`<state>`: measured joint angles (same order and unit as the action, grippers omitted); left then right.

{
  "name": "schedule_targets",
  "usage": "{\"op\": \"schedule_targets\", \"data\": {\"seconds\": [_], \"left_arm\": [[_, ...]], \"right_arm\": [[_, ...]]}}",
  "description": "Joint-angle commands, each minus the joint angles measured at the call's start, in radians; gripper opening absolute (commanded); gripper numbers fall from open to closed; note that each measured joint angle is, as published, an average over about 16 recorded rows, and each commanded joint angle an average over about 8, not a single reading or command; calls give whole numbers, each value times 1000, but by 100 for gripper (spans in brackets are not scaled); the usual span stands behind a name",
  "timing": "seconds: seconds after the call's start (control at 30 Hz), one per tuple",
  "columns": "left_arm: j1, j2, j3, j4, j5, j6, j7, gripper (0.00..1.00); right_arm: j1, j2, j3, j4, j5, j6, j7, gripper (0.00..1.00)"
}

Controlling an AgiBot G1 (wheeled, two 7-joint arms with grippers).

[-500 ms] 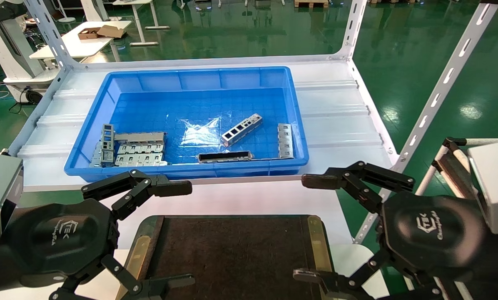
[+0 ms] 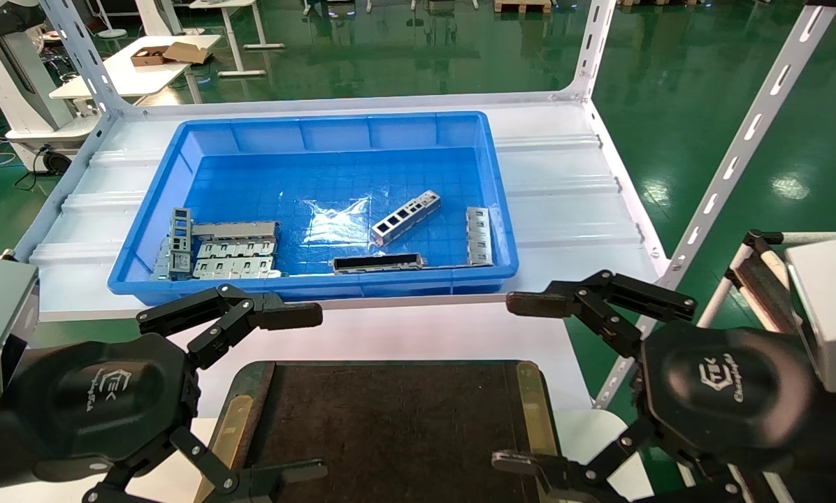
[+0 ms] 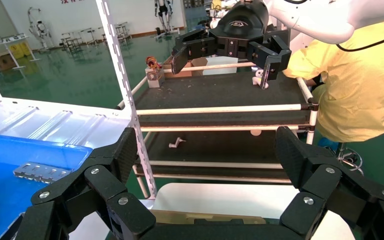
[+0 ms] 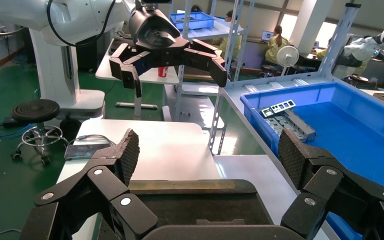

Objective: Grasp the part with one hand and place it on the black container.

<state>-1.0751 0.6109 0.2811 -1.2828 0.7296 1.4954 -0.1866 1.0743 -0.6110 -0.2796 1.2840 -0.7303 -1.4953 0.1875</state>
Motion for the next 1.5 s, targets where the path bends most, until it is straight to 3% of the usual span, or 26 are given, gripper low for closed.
{"op": "schedule_targets", "data": {"seconds": [0.03, 1.23, 1.5], "left_arm": [[0, 0, 0, 0, 0, 0, 0, 100], [-1, 1, 0, -2, 2, -1, 0, 100], [-41, 24, 18, -4, 55, -42, -10, 100]], "right_arm": [[0, 0, 0, 0, 0, 0, 0, 100], [0, 0, 0, 0, 0, 0, 0, 100], [1, 0, -1, -1, 0, 0, -1, 100]]}}
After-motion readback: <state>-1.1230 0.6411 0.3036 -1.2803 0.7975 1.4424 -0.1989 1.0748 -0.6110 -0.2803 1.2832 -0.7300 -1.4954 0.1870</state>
